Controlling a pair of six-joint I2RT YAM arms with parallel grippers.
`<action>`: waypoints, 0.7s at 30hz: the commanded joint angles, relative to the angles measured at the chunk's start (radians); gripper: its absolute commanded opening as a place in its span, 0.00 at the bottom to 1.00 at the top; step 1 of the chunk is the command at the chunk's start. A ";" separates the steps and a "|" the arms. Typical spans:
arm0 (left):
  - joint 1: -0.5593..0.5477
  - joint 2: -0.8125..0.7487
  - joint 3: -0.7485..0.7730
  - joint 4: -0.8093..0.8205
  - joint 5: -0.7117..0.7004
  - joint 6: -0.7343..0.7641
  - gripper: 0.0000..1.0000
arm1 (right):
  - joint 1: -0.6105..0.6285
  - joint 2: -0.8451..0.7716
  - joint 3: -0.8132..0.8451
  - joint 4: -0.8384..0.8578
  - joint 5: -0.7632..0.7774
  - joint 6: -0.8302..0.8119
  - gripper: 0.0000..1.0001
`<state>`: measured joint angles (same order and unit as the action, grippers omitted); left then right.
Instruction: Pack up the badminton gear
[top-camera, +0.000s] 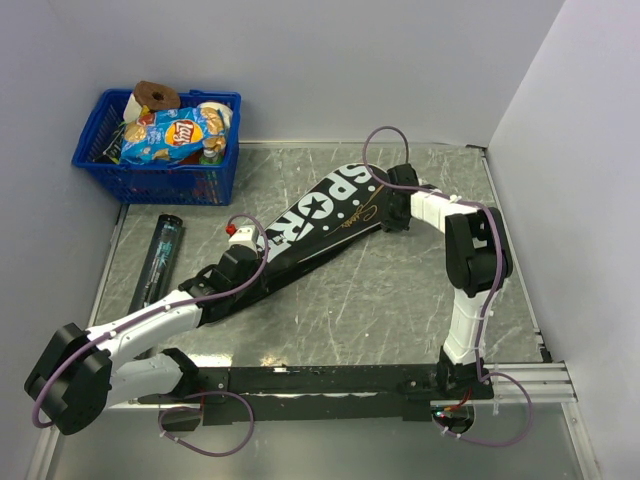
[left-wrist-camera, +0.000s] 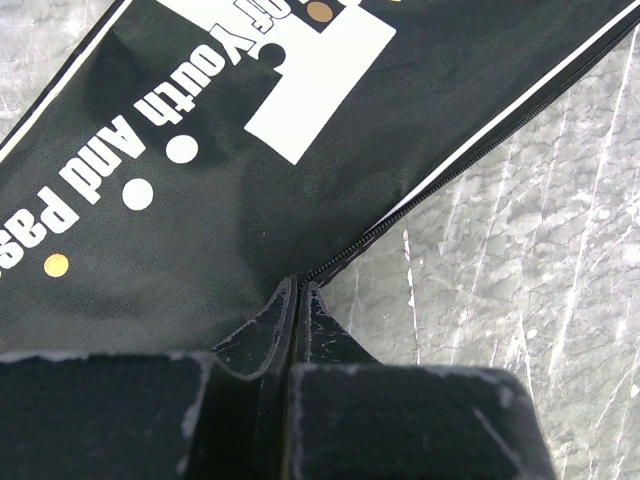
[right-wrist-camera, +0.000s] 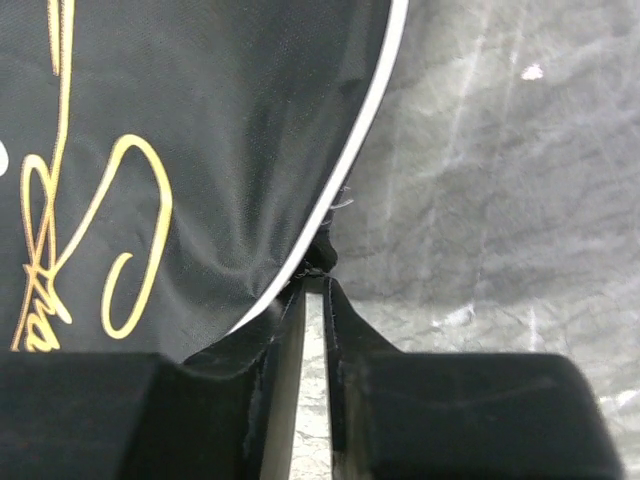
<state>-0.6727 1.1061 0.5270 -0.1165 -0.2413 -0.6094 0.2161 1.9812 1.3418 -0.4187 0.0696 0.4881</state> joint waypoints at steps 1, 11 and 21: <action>0.001 -0.020 0.001 0.025 0.005 0.007 0.01 | -0.017 0.019 0.057 -0.008 -0.017 -0.026 0.16; 0.002 -0.019 0.001 0.028 0.005 0.007 0.01 | -0.017 -0.001 0.030 0.023 -0.062 -0.056 0.00; 0.002 -0.025 0.005 0.018 0.013 0.008 0.01 | 0.026 -0.111 -0.092 0.070 -0.132 -0.075 0.00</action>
<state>-0.6727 1.1057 0.5270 -0.1165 -0.2398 -0.6090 0.2214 1.9648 1.3048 -0.3733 -0.0143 0.4316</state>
